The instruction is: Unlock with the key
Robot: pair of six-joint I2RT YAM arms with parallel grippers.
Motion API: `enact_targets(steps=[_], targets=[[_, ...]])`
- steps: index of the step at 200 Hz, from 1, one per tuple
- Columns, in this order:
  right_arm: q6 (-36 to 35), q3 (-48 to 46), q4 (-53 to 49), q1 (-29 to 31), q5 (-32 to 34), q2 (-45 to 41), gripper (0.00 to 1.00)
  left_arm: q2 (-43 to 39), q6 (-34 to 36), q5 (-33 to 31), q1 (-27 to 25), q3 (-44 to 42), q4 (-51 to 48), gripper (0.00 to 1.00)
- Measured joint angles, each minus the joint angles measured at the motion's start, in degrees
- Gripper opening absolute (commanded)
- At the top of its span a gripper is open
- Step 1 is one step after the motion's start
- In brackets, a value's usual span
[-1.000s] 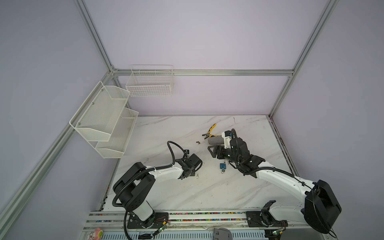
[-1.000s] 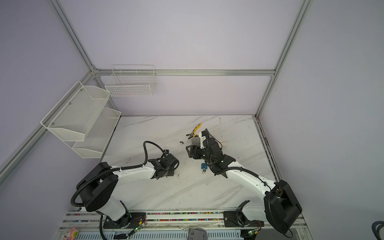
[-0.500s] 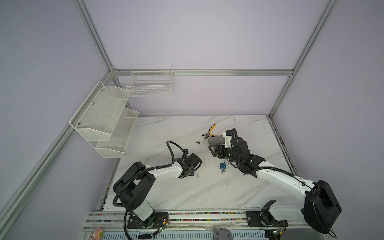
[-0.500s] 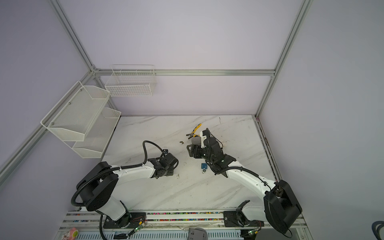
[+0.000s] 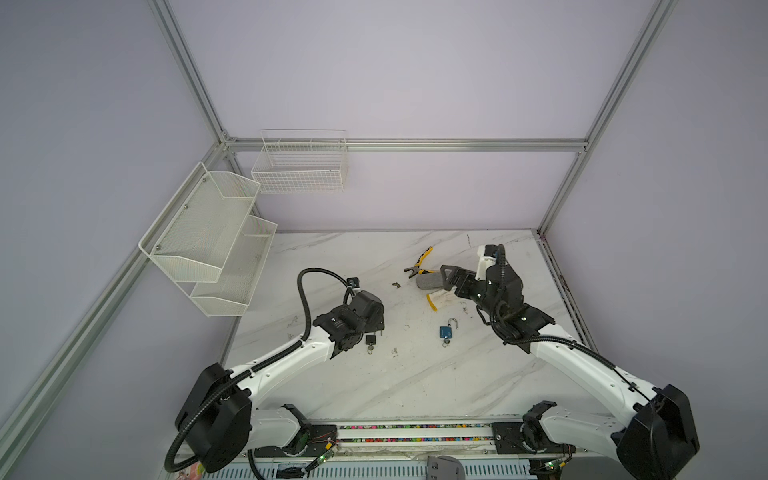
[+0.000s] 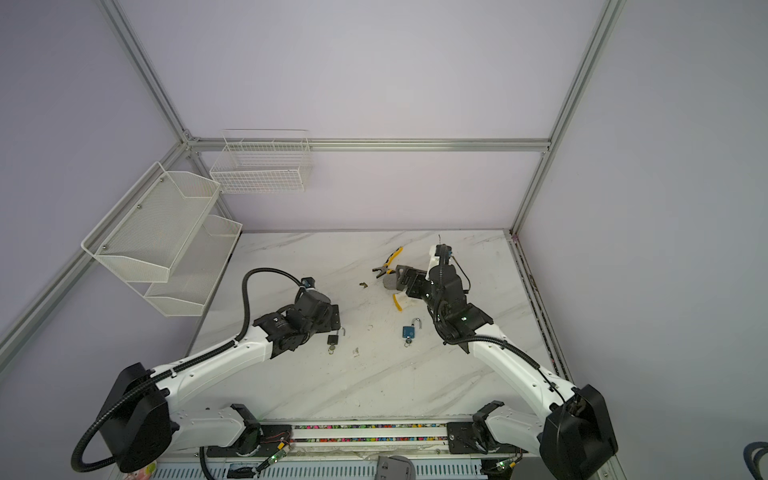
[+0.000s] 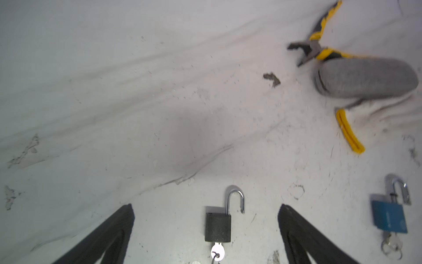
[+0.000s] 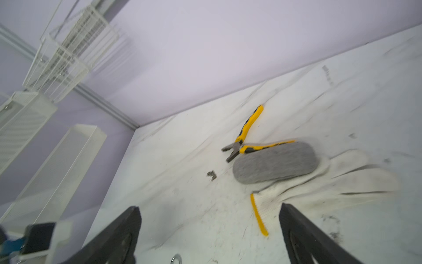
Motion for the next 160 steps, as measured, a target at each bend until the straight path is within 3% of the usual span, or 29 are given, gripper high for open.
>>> enact_targets(steps=[37, 65, 87, 124, 160], targets=[[-1.6, -1.2, 2.9, -9.2, 15.8, -3.5, 0.97, -7.0, 0.2, -8.4, 11.5, 0.0, 1.2, 1.0], [-2.4, -2.5, 5.8, -18.6, 22.1, 3.7, 0.97, -7.5, 0.2, -11.9, 22.8, -1.2, 5.6, 1.0], [-4.1, -4.6, 9.6, -23.7, 25.9, 11.4, 0.97, -5.7, 2.8, -15.3, 27.7, -5.6, 12.6, 1.0], [-10.6, -10.9, 22.7, -26.4, 27.7, 21.1, 0.97, 1.8, 14.7, -15.8, 30.4, -17.1, 33.2, 1.0], [-16.9, -16.0, 39.3, -28.2, 20.1, 27.5, 0.97, 9.2, 26.9, -10.4, 30.9, -25.0, 56.3, 1.0]])
